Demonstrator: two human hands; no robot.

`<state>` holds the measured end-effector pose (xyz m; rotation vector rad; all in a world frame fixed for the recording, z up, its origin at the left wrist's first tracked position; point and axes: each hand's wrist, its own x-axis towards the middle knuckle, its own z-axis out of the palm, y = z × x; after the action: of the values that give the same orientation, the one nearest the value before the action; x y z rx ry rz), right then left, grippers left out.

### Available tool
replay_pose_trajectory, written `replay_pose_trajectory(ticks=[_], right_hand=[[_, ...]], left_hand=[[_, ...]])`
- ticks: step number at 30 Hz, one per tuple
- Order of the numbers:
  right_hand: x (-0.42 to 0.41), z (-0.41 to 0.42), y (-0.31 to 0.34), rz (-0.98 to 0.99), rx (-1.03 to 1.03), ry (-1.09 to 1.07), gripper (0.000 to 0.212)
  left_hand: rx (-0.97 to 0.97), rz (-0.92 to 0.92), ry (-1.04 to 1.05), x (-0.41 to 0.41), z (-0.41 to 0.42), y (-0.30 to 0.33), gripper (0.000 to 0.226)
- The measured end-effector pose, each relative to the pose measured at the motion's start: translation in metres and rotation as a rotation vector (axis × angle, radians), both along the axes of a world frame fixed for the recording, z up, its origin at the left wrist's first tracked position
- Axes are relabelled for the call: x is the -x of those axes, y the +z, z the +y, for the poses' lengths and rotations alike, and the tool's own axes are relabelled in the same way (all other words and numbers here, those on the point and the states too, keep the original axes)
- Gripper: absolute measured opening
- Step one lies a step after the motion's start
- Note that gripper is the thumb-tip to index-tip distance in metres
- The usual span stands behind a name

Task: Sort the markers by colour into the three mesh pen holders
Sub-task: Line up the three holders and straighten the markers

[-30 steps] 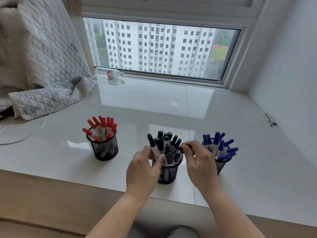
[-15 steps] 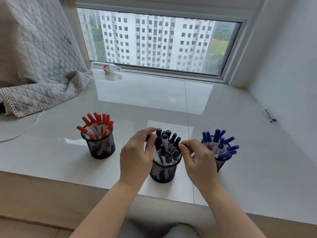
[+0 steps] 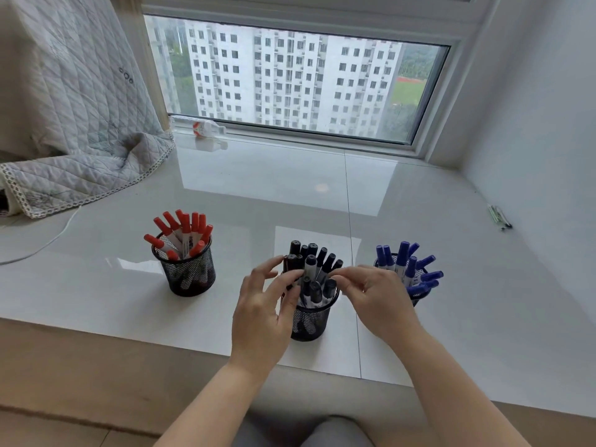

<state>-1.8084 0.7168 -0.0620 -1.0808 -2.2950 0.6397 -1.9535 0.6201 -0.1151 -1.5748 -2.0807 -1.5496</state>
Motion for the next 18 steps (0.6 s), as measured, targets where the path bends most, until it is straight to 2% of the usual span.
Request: replay_pose_trajectory(ticks=[3, 7, 13, 18], right_hand=[[0.002, -0.001, 0.012, 0.059, -0.075, -0.029, 0.02], [0.014, -0.003, 0.032, 0.127, -0.172, -0.006, 0.011], [0.035, 0.0, 0.053, -0.231, -0.027, 0.094, 0.019], [0.05, -0.004, 0.055, -0.379, -0.004, 0.082, 0.018]], left_hand=[[0.037, -0.074, -0.02, -0.001, -0.001, 0.003, 0.026], [0.046, -0.175, -0.106, 0.0, -0.004, 0.007, 0.031], [0.179, -0.306, -0.166, 0.001, -0.008, -0.002, 0.082], [0.285, -0.434, -0.215, 0.004, 0.004, -0.004, 0.099]])
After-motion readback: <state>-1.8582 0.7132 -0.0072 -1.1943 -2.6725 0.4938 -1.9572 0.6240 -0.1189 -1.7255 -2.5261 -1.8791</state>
